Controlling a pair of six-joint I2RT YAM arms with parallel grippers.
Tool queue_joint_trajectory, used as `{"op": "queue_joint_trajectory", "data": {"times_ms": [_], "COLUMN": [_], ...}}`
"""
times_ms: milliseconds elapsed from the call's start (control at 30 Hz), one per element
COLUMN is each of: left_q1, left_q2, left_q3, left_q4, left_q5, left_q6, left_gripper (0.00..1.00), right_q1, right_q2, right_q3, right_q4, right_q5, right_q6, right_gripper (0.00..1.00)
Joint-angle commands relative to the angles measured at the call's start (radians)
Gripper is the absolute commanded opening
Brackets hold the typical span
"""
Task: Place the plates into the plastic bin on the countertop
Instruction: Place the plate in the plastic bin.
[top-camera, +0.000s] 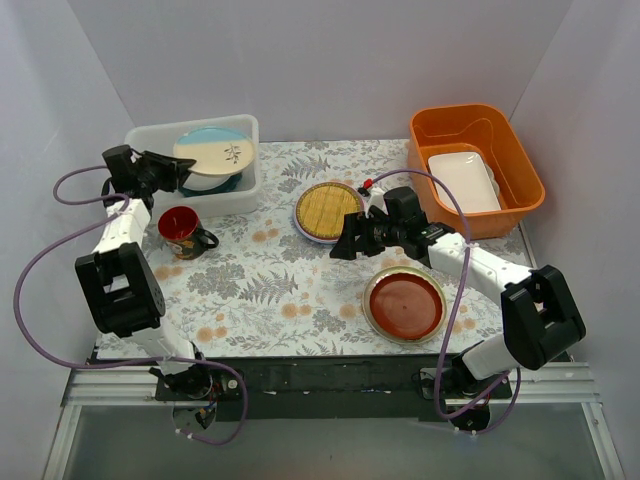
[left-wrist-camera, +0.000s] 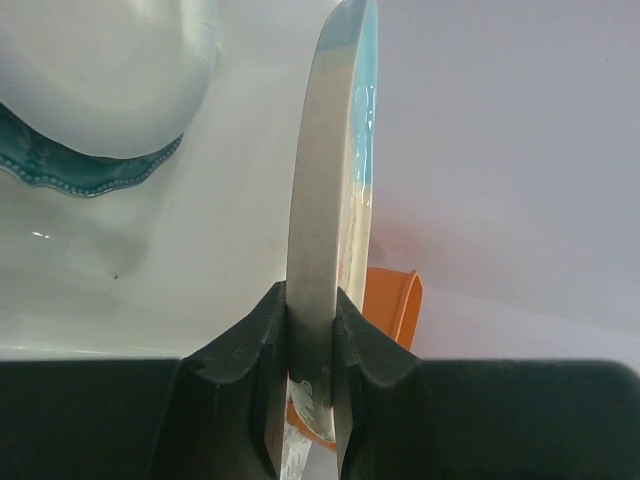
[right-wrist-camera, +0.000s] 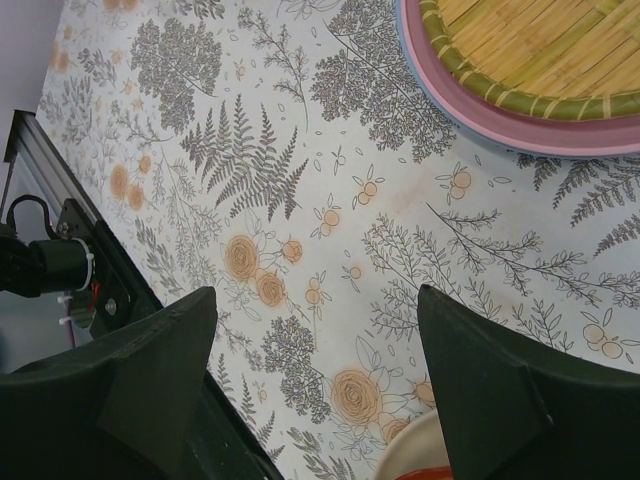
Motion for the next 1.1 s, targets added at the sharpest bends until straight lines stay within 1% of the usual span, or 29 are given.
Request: {"op": "queue_joint_trajectory", "data": {"times_ms": [0, 133, 267, 500, 800, 967, 1067], "left_q1": [0.022, 0.023, 0.023, 0.023, 0.023, 0.020, 0.019], "left_q2": [-0.032, -0.024, 0.011, 0.069, 0.176, 0.246, 0.287], "left_q3": [0.053, 0.068, 0.137, 0.172, 0.218, 0.283, 0.323], "left_q4": [0.082, 0.066, -0.038, -0.059, -0.069, -0.079, -0.100], "left_q5": [0.063, 0.035, -0.006, -0.055, -0.046, -0.008, -0.009], "left_q6": [-0.027, -0.003, 0.039, 0.065, 0.087, 0.099, 0.110], "left_gripper": [0.00, 0.00, 0.00, 0.00, 0.00, 0.00, 0.00], "right_q1": [-0.005, -0.005, -0.005, -0.005, -0.005, -0.005, -0.003], "right_q2": [0.004, 0.010, 0.013, 0.031, 0.045, 0.063, 0.071], "right_q3": [0.030, 0.030, 0.030, 0.038, 0.042, 0.042, 0.042], "right_q4": [0.039, 0.039, 0.039, 0.038, 0.039, 0.073, 0.081], "right_q5": [-0.015, -0.016, -0.013, -0.022, -0.024, -0.045, -0.052], "right_q6": [-0.001, -0.002, -0.002, -0.001, 0.001, 0.013, 0.019], "right_gripper": [0.88, 0.88, 0.88, 0.88, 0.88, 0.88, 0.88]}}
